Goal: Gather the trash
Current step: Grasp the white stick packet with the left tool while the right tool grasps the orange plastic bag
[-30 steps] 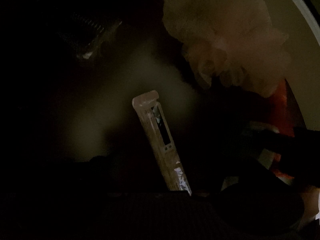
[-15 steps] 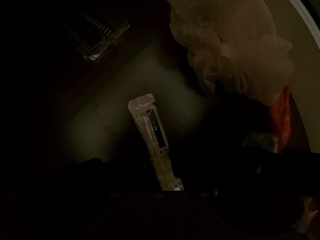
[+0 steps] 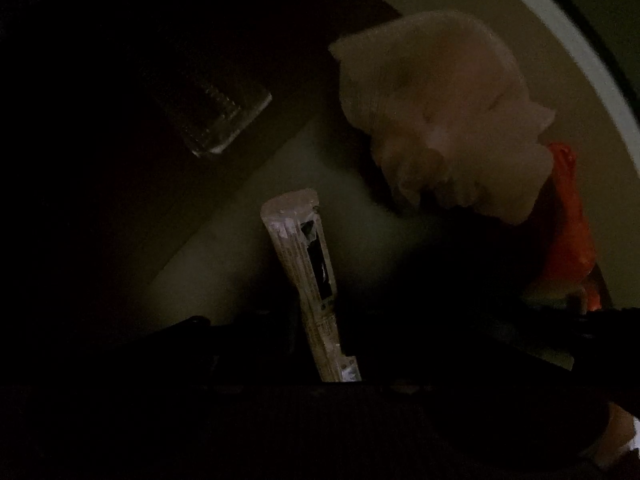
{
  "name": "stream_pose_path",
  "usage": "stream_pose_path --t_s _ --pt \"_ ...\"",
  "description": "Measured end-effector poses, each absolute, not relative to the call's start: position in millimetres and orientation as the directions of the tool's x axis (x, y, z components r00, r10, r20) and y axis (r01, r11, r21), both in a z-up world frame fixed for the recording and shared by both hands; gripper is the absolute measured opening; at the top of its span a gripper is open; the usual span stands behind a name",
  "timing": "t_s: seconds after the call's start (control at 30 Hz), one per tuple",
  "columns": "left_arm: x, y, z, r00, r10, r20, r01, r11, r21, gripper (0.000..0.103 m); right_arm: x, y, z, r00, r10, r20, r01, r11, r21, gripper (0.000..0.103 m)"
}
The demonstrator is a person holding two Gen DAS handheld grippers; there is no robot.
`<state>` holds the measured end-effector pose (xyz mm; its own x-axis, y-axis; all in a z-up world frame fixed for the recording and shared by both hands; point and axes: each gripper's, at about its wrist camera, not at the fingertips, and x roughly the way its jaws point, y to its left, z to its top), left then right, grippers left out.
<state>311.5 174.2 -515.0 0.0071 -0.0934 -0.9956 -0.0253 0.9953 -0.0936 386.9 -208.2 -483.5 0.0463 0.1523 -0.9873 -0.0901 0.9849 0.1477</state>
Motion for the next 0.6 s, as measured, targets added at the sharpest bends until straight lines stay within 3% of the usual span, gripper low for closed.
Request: stream_pose_path --t_s 0.1,0.13,0.37,0.6 --pt "306.3 179.5 -500.2 0.022 -0.099 -0.995 -0.026 0.995 -0.099 0.014 387.4 -215.2 -464.2 0.070 0.158 -0.985 -0.094 0.984 0.151 0.004" --pt "304.3 181.1 -495.7 0.023 -0.104 -0.994 -0.029 0.994 -0.104 0.005 388.6 -218.3 -454.3 0.076 0.164 -0.983 -0.090 0.983 0.157 0.004" --pt "294.6 191.4 -461.8 0.053 -0.131 -0.990 -0.031 0.991 -0.133 0.004 377.9 -217.9 -409.0 0.111 0.192 -0.975 -0.099 0.978 0.182 0.004" --pt "307.1 190.1 -465.0 0.014 -0.167 -0.986 -0.069 0.983 -0.167 0.004 368.2 -218.5 -393.3 0.107 0.215 -0.971 -0.121 0.972 0.202 0.004"
